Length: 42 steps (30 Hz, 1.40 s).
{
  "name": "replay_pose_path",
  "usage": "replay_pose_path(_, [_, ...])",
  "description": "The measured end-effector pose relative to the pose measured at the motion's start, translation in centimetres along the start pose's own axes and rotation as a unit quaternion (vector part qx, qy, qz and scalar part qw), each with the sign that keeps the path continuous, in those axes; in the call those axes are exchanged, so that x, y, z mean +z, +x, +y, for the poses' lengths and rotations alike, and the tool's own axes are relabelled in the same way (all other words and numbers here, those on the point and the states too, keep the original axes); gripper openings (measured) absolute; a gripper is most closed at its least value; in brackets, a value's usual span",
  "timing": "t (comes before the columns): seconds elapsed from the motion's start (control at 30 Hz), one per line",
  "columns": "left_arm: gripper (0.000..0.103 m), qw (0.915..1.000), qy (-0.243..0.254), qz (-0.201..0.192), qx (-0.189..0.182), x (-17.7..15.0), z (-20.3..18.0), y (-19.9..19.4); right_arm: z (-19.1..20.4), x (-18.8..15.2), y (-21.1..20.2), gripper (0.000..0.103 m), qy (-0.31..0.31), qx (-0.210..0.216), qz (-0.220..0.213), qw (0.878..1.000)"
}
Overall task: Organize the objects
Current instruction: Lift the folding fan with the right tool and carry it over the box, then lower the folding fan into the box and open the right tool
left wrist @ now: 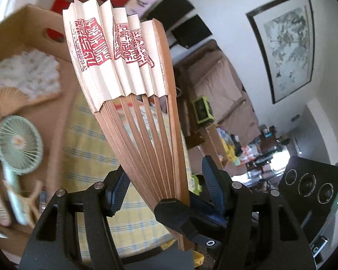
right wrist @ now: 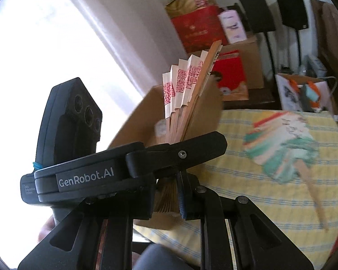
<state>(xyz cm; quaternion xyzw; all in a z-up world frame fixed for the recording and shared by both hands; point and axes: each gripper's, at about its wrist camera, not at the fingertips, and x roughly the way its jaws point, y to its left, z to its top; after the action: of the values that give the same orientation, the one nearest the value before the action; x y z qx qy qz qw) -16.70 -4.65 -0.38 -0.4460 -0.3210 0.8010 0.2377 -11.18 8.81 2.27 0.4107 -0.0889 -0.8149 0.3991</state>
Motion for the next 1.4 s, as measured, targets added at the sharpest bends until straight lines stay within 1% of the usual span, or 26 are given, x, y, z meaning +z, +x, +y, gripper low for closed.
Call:
replay_pose_path(0.2, [0.059,0.9991,-0.022,-0.001,0.037,1.4,4.4,-2.7,1.6,0.5,4.7,0.015,0.018,0.042,0.025,0.999])
replay_pose_path(0.33, [0.059,0.9976,-0.028,0.008,0.063,2.2,7.3,-4.0,2.3,0.6,7.9,0.016,0.037,0.062,0.04,0.997])
replay_pose_path(0.57, [0.059,0.9945,-0.051,0.016,0.09,3.0,12.1,-4.7,2.7,0.7,12.8,0.016,0.06,0.07,0.065,0.994])
replay_pose_path(0.63, [0.058,0.9934,-0.049,0.017,0.102,2.9,13.1,-4.7,2.9,0.6,13.8,0.016,0.064,0.07,0.073,0.993])
replay_pose_path(0.73, [0.058,0.9915,-0.044,0.021,0.12,3.0,13.8,-4.4,2.8,0.2,15.3,0.016,0.071,0.07,0.082,0.992])
replay_pose_path(0.8, [0.059,0.9909,-0.041,0.024,0.126,3.0,14.1,-4.4,3.2,0.1,15.6,0.017,0.065,0.064,0.081,0.993])
replay_pose_path(0.87, [0.058,0.9896,-0.029,0.031,0.138,2.9,14.1,-4.5,3.5,0.0,15.9,0.018,0.062,0.065,0.085,0.992])
replay_pose_path(1.0, [0.059,0.9852,0.002,0.04,0.167,2.7,13.6,-5.0,4.2,-0.5,15.9,0.019,0.049,0.054,0.087,0.994])
replay_pose_path(1.03, [0.061,0.9848,0.008,0.041,0.169,2.7,13.4,-5.1,4.3,-0.6,15.9,0.02,0.048,0.052,0.087,0.994])
replay_pose_path(1.23, [0.061,0.9842,0.029,0.055,0.166,2.7,12.3,-4.1,4.4,-0.6,15.7,0.02,0.046,0.036,0.074,0.996])
replay_pose_path(1.3, [0.061,0.9846,0.027,0.061,0.162,2.7,12.1,-3.6,4.2,-0.6,15.4,0.022,0.054,0.039,0.066,0.996])
replay_pose_path(1.33, [0.061,0.9859,0.015,0.064,0.154,2.7,12.4,-3.3,4.1,-0.7,15.1,0.022,0.056,0.038,0.067,0.996])
replay_pose_path(1.4, [0.061,0.9867,0.007,0.065,0.149,2.8,12.7,-3.2,4.1,-0.6,15.3,0.023,0.056,0.035,0.067,0.996])
